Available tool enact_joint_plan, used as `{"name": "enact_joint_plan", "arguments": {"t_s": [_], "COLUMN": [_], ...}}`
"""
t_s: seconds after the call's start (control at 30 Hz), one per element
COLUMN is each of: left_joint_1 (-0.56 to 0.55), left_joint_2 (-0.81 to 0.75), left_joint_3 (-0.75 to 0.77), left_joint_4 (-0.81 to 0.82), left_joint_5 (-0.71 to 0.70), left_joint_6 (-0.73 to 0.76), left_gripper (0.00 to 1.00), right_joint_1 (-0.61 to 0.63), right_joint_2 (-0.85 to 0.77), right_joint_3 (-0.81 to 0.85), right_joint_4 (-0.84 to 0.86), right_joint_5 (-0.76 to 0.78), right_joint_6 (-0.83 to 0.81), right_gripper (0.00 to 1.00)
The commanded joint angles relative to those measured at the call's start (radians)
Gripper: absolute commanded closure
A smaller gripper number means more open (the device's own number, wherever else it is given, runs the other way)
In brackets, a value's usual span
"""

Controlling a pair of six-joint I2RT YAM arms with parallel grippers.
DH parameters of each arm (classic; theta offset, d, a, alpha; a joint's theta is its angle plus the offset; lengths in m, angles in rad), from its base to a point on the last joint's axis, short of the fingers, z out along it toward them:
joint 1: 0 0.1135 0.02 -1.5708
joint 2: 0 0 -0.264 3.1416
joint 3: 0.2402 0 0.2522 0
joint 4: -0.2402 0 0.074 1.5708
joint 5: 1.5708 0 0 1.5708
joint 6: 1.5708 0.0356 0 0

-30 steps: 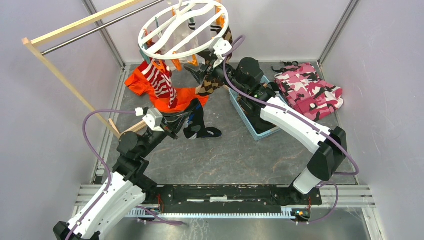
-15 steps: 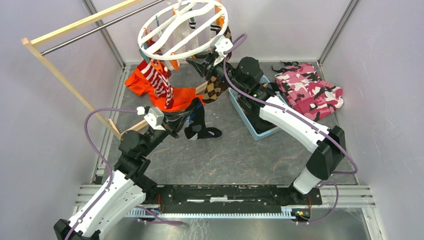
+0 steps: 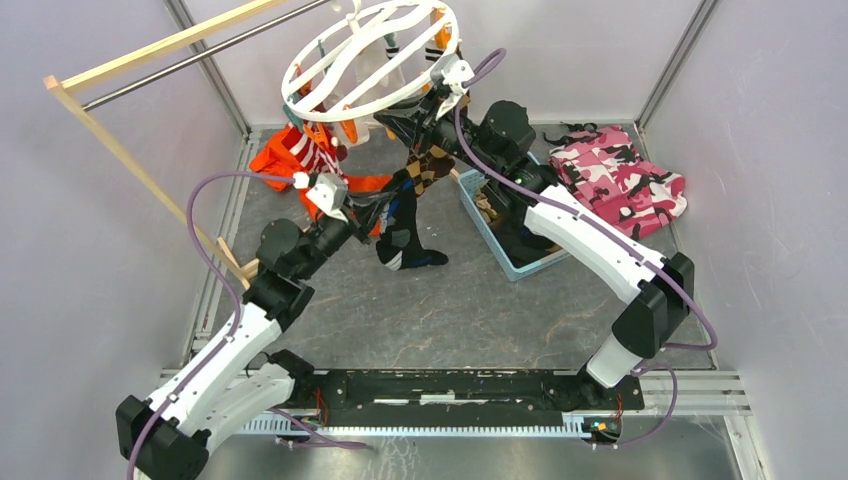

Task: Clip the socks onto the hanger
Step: Clamp the sock onto the hanger.

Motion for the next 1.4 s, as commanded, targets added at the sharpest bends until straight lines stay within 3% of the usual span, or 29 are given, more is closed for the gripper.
{"name": "enact_joint_plan", "arguments": {"t_s": [0.0, 0.67, 1.37], "left_joint_1": [0.026, 0.109, 0.111], "left_joint_2": [0.046, 0.155, 0.119], "left_joint_3": [0.118, 0.269, 0.212], "left_joint_4": [0.034, -0.008, 0.075], "left_joint_5": [-0.012, 0.088, 0.054], "left_joint_6": [-0.002, 0.043, -0.010], "left_gripper": [0.98, 0.98, 0.98], "right_joint_1": [-0.010, -0.031, -0.031], "right_joint_2": [0.015, 0.032, 0.031], "right_joint_3": [0.051, 0.051, 0.068], "right_joint_4": [-0.009, 0.044, -0.054], "right_joint_5": [-0.066, -0.185, -0.052], "right_joint_6": [0.056, 0.134, 0.051], "right_gripper": [0.85, 0.85, 0.85]}}
